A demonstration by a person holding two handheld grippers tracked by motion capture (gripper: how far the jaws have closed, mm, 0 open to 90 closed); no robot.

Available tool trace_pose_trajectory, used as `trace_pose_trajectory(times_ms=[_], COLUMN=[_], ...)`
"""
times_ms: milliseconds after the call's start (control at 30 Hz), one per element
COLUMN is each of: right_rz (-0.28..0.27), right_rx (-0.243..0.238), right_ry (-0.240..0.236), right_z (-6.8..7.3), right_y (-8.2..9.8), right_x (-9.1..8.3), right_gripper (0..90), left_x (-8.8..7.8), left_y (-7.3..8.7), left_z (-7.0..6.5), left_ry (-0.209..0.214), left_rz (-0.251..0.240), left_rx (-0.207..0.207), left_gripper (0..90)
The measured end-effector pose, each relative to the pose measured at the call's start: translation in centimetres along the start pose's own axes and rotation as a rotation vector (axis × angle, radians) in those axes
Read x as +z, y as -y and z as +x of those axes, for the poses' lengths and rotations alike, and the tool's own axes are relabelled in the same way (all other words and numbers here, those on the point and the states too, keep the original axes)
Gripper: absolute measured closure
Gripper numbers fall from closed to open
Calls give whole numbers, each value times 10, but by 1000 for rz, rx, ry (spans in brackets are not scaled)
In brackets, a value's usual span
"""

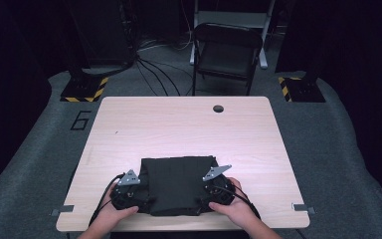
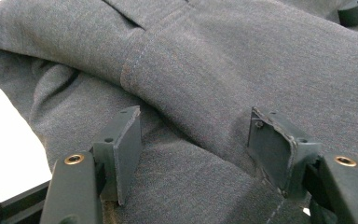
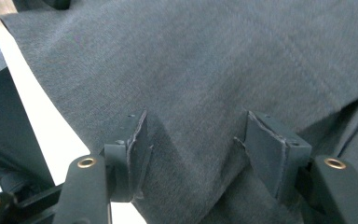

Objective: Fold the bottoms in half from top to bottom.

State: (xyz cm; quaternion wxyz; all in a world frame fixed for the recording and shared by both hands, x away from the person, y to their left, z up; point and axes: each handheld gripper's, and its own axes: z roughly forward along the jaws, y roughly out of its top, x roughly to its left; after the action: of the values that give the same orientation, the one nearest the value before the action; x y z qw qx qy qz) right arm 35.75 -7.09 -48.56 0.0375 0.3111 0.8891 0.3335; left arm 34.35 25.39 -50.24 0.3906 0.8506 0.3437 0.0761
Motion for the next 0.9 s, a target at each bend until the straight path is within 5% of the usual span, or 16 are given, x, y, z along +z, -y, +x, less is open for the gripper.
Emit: trace_pose_trajectory(times_ms=[300,533,667,900], right_rz=[-44,-61,-52,-75], right_rx=[98,47,48,73], right_ry=[-44,5,21,57], right_z=[-8,-9,-13,-22], right_y=[17,11,5,-5], right_x=[8,12,15,24], right_gripper=[376,366,356,335], left_x=[7,12,16,20], left_y=[1,-4,-8,-16], left_z=[1,7,14,28], left_ry=[-6,-8,-10,-48], left_rz=[14,30,23,20], left_rx=[-12,-36,-78,-78], left_gripper=[357,355,357,359])
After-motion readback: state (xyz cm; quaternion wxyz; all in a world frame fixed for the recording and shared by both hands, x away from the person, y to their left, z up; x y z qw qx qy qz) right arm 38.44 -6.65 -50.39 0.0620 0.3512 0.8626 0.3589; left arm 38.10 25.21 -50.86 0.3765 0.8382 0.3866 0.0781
